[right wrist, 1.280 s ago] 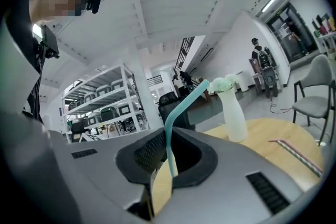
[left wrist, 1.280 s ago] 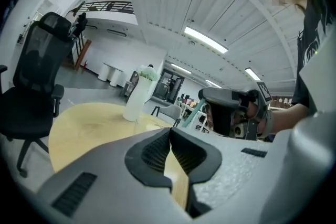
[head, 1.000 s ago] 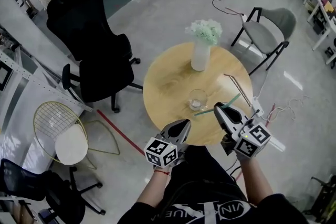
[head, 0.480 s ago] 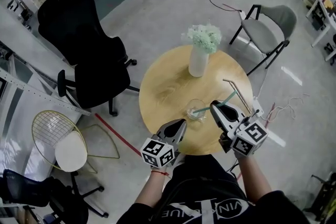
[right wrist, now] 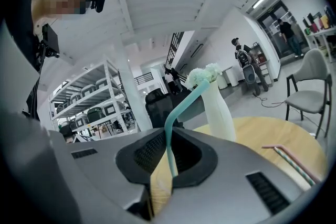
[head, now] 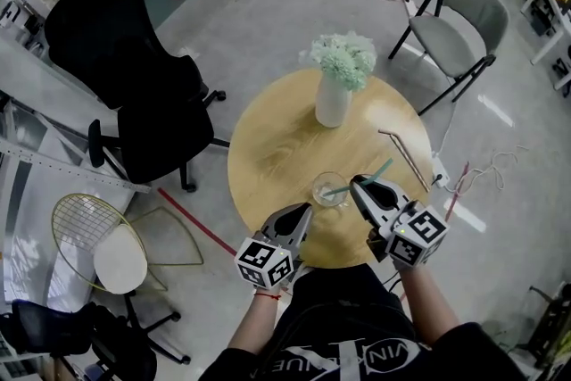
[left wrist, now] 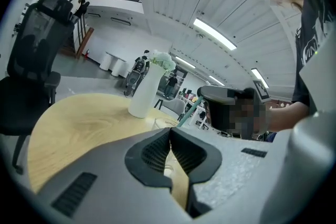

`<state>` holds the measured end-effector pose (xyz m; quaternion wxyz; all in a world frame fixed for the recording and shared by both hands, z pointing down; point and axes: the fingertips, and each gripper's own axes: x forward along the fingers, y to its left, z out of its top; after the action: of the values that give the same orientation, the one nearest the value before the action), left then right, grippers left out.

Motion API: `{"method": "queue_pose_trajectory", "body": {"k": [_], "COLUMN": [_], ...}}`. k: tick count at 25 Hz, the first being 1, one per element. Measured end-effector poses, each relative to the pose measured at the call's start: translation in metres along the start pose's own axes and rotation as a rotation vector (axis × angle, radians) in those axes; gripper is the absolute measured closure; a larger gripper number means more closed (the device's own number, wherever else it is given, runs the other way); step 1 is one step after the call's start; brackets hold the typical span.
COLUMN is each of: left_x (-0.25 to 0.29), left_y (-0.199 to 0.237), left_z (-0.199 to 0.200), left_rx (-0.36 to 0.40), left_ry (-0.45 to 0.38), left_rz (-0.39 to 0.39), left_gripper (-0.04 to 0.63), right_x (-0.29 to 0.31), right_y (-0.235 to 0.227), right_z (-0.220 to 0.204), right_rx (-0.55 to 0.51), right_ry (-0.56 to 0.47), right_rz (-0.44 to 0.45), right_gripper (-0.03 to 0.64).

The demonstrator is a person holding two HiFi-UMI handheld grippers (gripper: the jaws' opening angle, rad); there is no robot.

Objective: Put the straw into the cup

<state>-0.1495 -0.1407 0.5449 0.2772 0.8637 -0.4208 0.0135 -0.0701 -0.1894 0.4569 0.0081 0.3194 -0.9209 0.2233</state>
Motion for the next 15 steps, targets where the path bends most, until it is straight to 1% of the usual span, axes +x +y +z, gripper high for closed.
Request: {"method": "queue_pose_trajectory", "body": {"k": [3, 15], "left_x": [0.002, 0.005], "left_y": [0.005, 0.011], "left_z": [-0.004, -0.015], "left_rx": [-0.009, -0.032], "left_ry": [0.009, 0.031], "left_rz": [0.009, 0.022], "left_gripper": [0.583, 0.583], "right_x": [0.003, 0.010], "right_y": [-0.005, -0.015], "right_z": [-0.009, -0.030], "right_rx": [0.004, 0.049], "right_ry": [0.023, 0.049], "right_rz": [0.000, -0.002], "right_gripper": [0.588, 0.588]}}
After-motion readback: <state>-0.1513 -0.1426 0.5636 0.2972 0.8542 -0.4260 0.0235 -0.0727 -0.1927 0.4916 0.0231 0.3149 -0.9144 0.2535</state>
